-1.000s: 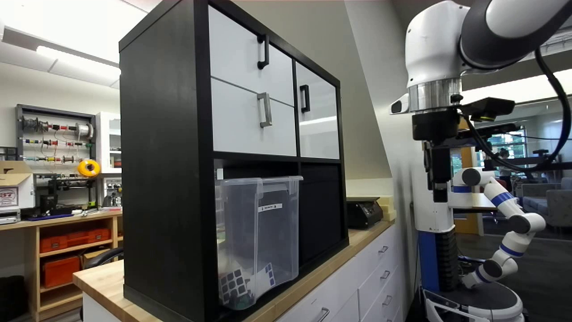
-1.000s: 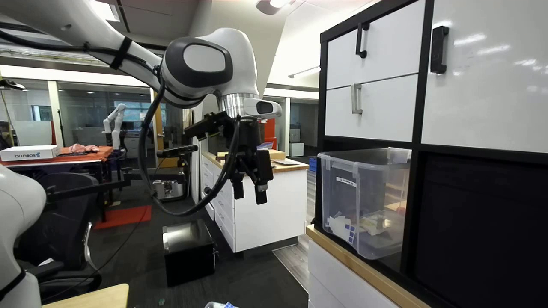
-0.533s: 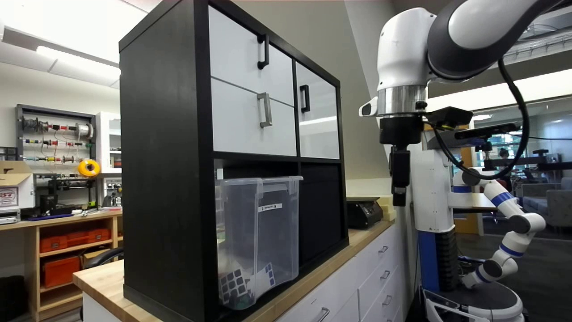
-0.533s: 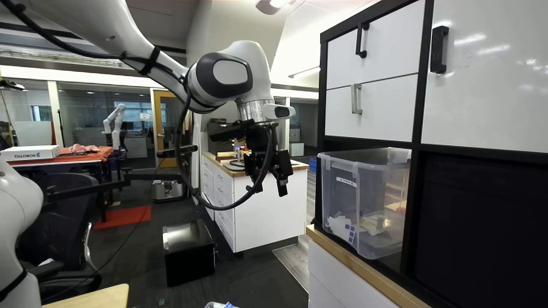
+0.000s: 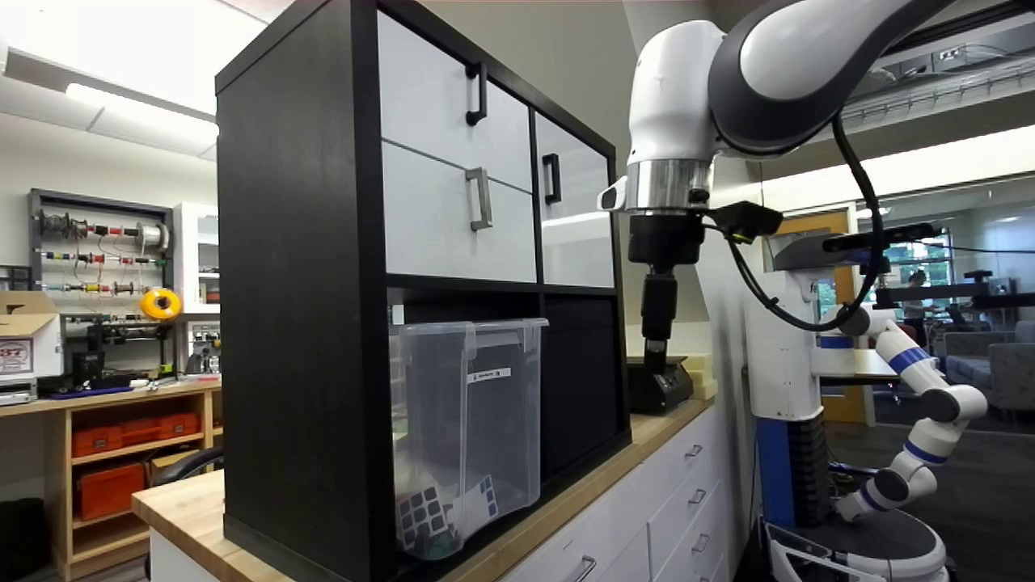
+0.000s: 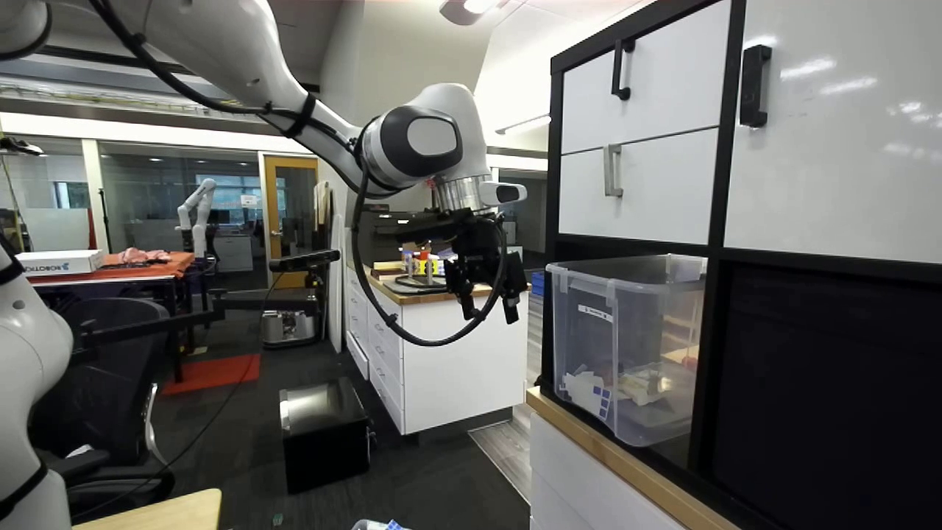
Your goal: Pull the colourless bucket forward
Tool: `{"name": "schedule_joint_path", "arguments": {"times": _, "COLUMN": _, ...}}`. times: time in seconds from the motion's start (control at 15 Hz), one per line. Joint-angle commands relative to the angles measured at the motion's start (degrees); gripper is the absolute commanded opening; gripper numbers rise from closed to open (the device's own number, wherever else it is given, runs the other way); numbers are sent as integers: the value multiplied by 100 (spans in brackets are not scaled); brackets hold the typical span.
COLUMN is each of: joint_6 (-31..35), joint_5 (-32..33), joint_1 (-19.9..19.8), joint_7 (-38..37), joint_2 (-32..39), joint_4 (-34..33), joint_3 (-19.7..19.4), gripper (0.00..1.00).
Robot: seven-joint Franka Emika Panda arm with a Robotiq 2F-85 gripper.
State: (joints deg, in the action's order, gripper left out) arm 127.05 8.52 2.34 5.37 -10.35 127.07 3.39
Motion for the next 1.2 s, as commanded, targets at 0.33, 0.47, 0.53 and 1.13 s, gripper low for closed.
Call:
{"name": "schedule_joint_path", "arguments": {"times": 0.33, "joint_6": -11, "joint_5": 4, "joint_1": 23, "joint_7": -4, "joint_2": 158, "joint_4": -174, "joint_3": 3, "gripper": 100}}
{"name": "schedule_joint_path", "arguments": {"times": 0.47, "joint_6": -11, "joint_5": 4, "joint_1": 23, "joint_7": -4, "joint_2": 159, "joint_4": -176, "joint_3": 3, "gripper": 100}}
{"name": "schedule_joint_path", "arguments": {"times": 0.53, "joint_6": -11, "joint_5": 4, "joint_1": 23, "joint_7": -4, "joint_2": 159, "joint_4": -177, "joint_3": 3, "gripper": 100}}
{"name": "schedule_joint_path", "arguments": {"times": 1.13, "joint_6": 395, "joint_5": -14, "joint_1": 62, "joint_7": 268, "joint_2": 424, "joint_4": -425, "joint_3": 19, "gripper": 100}}
